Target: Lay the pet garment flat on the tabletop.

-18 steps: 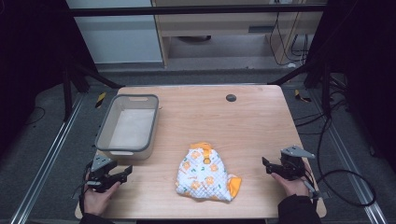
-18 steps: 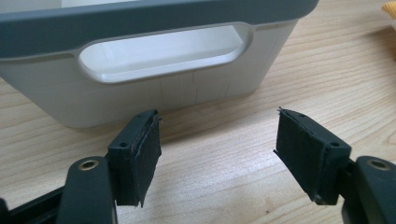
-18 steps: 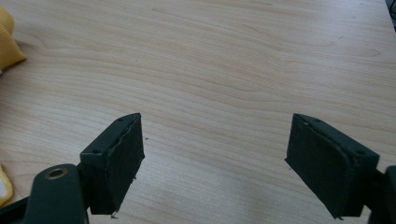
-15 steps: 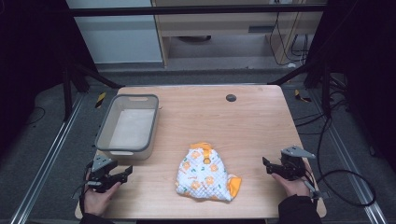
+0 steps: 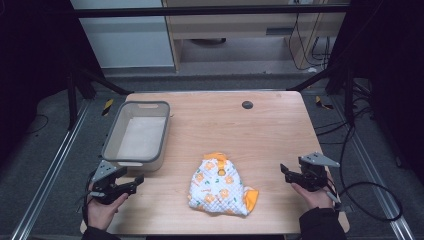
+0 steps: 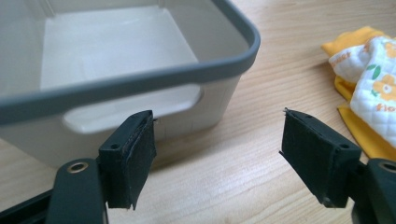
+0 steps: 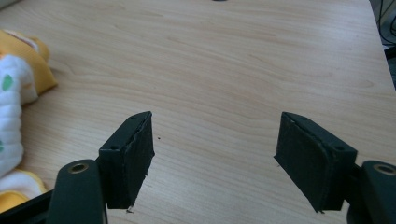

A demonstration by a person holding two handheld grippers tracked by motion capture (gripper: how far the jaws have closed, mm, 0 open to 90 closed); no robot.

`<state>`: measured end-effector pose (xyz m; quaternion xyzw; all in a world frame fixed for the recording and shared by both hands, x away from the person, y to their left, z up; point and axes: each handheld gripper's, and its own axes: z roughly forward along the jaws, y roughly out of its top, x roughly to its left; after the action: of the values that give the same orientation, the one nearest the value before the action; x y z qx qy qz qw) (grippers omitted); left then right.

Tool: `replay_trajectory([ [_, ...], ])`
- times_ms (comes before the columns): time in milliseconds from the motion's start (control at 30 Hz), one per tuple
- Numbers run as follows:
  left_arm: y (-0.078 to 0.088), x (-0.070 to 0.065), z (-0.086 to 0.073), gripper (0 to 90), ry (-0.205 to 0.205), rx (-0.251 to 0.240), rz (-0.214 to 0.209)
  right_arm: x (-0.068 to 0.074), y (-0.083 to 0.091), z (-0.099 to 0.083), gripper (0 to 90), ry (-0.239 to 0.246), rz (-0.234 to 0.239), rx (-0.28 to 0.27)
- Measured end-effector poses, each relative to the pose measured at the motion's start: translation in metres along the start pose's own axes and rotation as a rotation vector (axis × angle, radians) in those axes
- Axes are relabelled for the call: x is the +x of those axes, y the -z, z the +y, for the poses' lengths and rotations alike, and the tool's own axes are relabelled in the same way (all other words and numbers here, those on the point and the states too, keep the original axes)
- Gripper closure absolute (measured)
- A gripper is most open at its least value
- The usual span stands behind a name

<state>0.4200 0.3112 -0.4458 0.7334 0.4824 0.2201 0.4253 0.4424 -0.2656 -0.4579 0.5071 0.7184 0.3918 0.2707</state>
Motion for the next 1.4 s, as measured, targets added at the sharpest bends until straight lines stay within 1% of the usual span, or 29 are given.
replay_trajectory([
  [67,0.002,0.001,0.006,26.0,-0.008,-0.008,-0.005,0.000,0.003,0.004,27.9,-0.013,0.017,-0.010],
  [100,0.002,0.001,0.008,26.3,-0.007,-0.012,-0.006,-0.001,0.004,0.006,28.4,-0.004,0.022,-0.019],
  [200,0.001,0.000,0.016,26.6,-0.014,-0.017,-0.015,0.002,0.007,0.011,28.8,-0.005,0.042,-0.029],
  [233,0.001,0.000,0.016,26.6,-0.014,-0.017,-0.015,0.002,0.007,0.011,28.8,-0.005,0.042,-0.029],
  [267,0.000,-0.002,0.019,26.6,-0.019,-0.021,-0.020,0.003,0.007,0.012,28.9,-0.002,0.049,-0.030],
  [300,-0.002,-0.005,0.023,26.9,-0.033,-0.024,-0.028,0.006,0.006,0.016,28.8,0.006,0.063,-0.029],
  [333,-0.003,-0.007,0.025,27.0,-0.037,-0.026,-0.033,0.007,0.005,0.017,28.8,0.016,0.063,-0.033],
  [400,-0.005,-0.009,0.027,27.2,-0.041,-0.029,-0.042,0.009,0.005,0.018,28.9,0.015,0.071,-0.031],
  [500,-0.008,-0.016,0.033,27.6,-0.053,-0.032,-0.055,0.015,0.004,0.024,29.0,0.026,0.086,-0.037],
  [533,-0.009,-0.019,0.035,27.7,-0.058,-0.035,-0.061,0.017,0.003,0.026,29.0,0.029,0.090,-0.040],
  [567,-0.011,-0.023,0.039,27.8,-0.065,-0.039,-0.073,0.021,0.002,0.030,29.1,0.033,0.103,-0.039],
  [667,-0.013,-0.031,0.046,28.1,-0.090,-0.047,-0.082,0.026,0.001,0.034,29.8,0.042,0.115,-0.055],
  [733,-0.016,-0.036,0.049,28.2,-0.097,-0.049,-0.092,0.030,0.001,0.036,29.8,0.038,0.127,-0.057],
  [900,-0.024,-0.047,0.053,28.3,-0.121,-0.036,-0.113,0.035,-0.001,0.040,30.1,0.047,0.146,-0.054],
  [1033,-0.029,-0.051,0.054,28.7,-0.130,-0.033,-0.121,0.038,-0.003,0.043,30.3,0.057,0.150,-0.053],
  [1067,-0.031,-0.053,0.055,28.8,-0.132,-0.032,-0.126,0.040,-0.004,0.045,30.3,0.059,0.157,-0.053],
  [1167,-0.036,-0.060,0.058,28.9,-0.151,-0.025,-0.134,0.043,-0.007,0.047,30.5,0.064,0.167,-0.052],
  [1200,-0.036,-0.060,0.058,29.1,-0.151,-0.025,-0.134,0.043,-0.007,0.047,30.5,0.064,0.167,-0.052],
  [1333,-0.044,-0.068,0.060,29.4,-0.168,-0.012,-0.152,0.051,-0.013,0.050,31.2,0.070,0.188,-0.039],
  [1400,-0.051,-0.074,0.060,29.5,-0.178,0.003,-0.162,0.057,-0.018,0.051,32.0,0.073,0.203,-0.027],
])
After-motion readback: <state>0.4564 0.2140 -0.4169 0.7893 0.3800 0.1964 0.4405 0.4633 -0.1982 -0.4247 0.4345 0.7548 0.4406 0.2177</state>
